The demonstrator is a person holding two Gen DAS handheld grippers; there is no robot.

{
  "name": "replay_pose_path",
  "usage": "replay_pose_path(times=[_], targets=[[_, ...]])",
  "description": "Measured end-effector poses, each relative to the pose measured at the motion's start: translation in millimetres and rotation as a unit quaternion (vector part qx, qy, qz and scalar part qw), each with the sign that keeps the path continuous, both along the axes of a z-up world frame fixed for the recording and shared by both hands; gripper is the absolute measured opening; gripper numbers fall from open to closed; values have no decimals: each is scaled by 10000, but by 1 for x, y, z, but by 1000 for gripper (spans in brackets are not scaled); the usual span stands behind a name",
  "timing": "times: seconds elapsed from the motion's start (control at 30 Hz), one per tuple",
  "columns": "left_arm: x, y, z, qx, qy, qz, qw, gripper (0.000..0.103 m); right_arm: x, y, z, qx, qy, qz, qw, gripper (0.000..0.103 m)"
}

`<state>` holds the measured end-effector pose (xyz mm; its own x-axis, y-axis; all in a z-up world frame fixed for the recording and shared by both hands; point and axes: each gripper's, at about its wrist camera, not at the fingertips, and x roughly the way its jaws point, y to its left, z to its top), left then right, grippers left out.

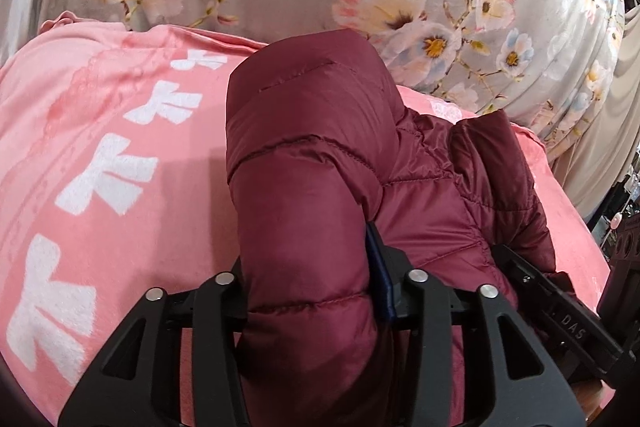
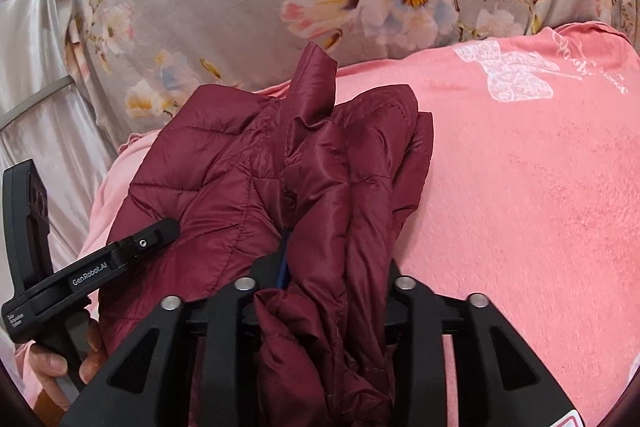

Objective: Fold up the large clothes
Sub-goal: 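Lower the folded jacket onto the blanket and open both grippers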

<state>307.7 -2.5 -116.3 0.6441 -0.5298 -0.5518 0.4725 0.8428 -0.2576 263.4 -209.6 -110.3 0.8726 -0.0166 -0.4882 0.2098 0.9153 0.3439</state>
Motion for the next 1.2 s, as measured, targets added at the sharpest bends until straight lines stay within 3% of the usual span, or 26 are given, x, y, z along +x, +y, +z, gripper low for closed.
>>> replay_pose_path(times=[0.2, 0.37, 0.4, 0.47, 0.57, 0.83, 1.2], targets=[[-13, 2, 10, 371, -110, 641, 9972, 67, -22, 3, 21, -362, 111, -121, 9992, 47], [-48, 4, 41, 841, -388, 1015, 9905, 68, -69, 18, 64, -1119, -461, -434, 9917, 52], [-55, 4, 46, 875, -426, 1033, 9899, 68, -70, 21, 69, -1216, -448, -391, 9908, 49], [-67, 0, 54, 992, -455, 1049, 9885, 68, -69, 33, 72, -1447, -298, -156, 9889, 19], [-78, -8, 58, 1160, -380, 1068, 9868, 68, -61, 39, 54, -1550, 73, 79, 9879, 10], [-78, -12, 29, 1502, 115, 1211, 9811, 68, -44, 28, 3, -1560, 885, 1, 9838, 9], [-74, -17, -2, 1496, 311, 1305, 9796, 70, -33, 28, -18, -1565, 1304, 14, 9790, 10]])
